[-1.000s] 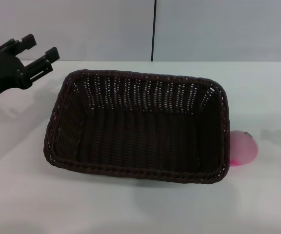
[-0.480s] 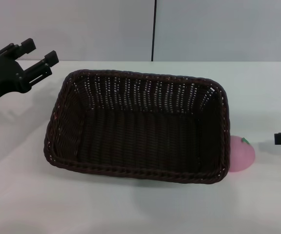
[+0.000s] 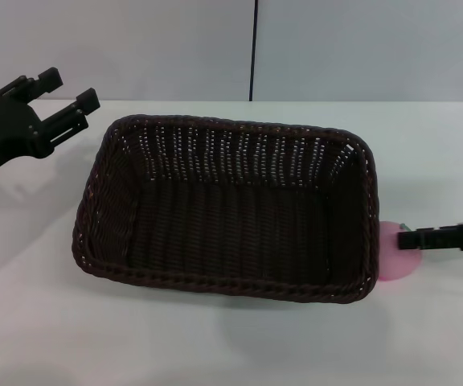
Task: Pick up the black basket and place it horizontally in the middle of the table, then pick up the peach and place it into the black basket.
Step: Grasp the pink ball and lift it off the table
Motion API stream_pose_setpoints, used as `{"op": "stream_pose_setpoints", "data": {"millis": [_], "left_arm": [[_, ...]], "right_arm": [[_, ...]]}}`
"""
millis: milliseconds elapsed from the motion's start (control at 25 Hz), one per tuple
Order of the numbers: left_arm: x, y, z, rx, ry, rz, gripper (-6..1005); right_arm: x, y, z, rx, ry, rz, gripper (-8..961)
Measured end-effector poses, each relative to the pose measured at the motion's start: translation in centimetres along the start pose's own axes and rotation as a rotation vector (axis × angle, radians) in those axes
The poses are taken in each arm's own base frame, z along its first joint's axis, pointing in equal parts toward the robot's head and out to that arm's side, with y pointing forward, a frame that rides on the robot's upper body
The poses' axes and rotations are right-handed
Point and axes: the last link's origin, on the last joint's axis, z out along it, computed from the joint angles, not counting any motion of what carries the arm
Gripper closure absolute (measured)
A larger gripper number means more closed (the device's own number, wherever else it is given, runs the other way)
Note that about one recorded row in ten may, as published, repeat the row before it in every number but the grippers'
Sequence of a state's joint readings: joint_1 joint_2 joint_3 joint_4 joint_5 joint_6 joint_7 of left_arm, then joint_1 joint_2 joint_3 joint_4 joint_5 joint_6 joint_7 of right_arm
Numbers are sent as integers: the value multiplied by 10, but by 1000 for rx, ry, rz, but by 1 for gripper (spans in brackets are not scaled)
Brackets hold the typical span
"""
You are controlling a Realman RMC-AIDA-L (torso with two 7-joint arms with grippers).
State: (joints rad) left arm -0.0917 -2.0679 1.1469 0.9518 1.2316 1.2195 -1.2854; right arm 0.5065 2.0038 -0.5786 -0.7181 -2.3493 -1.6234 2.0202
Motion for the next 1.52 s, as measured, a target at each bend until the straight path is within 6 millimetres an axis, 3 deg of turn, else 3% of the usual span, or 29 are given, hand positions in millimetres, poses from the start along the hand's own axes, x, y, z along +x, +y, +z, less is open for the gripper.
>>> {"op": "stream_pose_setpoints", "data": {"millis": [80,160,400,560,1080,1280,1320,1360,1400,1520], "left_arm": [[-1,0,-1,1,-2,-2,290],[-1,0,-1,0,-2,-3,290],[-4,0,-6,7,-1,-17,290],[-5,-1,-7,8,-1,-19,290],[-3,0,-1,-3,8,-26,289],[-3,0,-1,-2,9,-26,289],[-3,0,-1,-1,9,-26,289],[-4,0,-2,1,8,-28,289],[-4,0,-2,1,8,-28,289],[-5,-1,-3,6,6,-35,289]], "right_arm": [[-3,1,9,1,18,-10,503],[-6,2,17,9,37,-11,272],[-11,1,27,44,87,-7,255],[-13,3,28,35,93,-20,419],[-14,3,21,26,38,-20,637],[-15,6,-7,8,-59,-25,687],[-15,7,-18,7,-88,-23,694],[-15,9,-41,15,-148,-14,702],[-15,9,-41,15,-148,-14,710],[-14,15,-75,27,-230,-6,747]]}}
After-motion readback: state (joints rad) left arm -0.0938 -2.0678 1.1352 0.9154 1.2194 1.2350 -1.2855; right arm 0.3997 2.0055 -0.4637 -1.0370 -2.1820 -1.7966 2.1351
